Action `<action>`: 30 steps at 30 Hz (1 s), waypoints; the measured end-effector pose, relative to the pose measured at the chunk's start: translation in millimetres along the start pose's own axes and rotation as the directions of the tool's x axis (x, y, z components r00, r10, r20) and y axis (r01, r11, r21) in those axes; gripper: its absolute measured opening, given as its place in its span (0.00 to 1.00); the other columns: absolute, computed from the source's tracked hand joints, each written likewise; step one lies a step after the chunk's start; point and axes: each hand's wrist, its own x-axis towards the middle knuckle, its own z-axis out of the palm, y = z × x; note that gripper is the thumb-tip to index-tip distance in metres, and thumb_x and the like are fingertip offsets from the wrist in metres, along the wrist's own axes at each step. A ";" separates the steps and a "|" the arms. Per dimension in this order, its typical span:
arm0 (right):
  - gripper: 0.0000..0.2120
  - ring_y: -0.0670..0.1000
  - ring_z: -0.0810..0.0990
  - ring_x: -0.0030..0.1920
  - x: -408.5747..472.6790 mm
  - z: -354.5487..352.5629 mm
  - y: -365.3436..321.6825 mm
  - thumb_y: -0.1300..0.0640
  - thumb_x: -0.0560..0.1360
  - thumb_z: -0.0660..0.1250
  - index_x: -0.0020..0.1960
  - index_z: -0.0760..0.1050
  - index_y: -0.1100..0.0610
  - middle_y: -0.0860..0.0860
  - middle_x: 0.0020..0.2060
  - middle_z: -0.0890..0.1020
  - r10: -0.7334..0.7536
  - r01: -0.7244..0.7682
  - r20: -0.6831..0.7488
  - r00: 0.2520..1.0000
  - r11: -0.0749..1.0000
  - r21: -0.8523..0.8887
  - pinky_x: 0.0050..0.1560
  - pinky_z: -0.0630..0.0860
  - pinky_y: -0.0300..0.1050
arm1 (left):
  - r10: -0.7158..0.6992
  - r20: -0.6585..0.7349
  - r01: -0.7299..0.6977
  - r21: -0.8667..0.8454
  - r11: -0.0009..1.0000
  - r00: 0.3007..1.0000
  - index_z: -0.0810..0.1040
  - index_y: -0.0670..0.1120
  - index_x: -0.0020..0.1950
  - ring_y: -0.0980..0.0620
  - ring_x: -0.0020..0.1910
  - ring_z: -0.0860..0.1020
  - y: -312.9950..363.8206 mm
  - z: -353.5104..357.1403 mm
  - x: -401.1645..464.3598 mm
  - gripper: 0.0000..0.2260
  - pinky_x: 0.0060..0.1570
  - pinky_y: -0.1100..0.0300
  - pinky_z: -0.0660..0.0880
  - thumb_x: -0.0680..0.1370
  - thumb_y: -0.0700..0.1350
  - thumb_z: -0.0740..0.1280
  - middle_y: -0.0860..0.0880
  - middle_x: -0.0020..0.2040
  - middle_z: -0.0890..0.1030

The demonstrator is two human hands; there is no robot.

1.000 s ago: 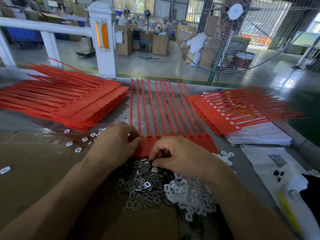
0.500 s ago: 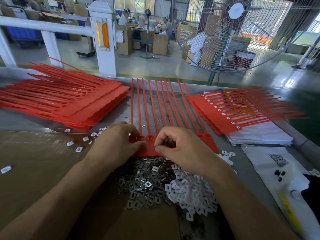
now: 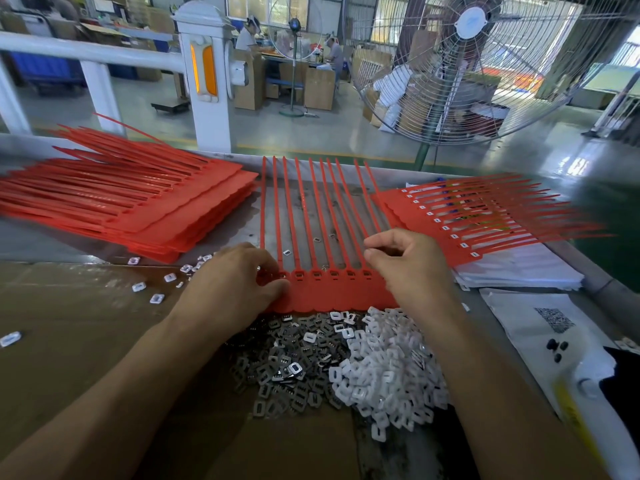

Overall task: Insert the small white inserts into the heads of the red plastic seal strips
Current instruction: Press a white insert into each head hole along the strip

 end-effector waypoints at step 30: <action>0.09 0.49 0.80 0.37 19.8 -23.2 25.0 0.55 0.81 0.67 0.44 0.83 0.53 0.50 0.37 0.85 0.230 -0.242 -0.075 0.970 0.932 -0.269 0.36 0.71 0.42 | -0.017 0.019 0.017 -0.011 1.000 1.000 0.83 0.57 0.52 0.55 0.51 0.76 2.1 -2.3 -0.6 0.09 0.55 0.52 0.75 0.76 0.58 0.71 0.58 0.50 0.77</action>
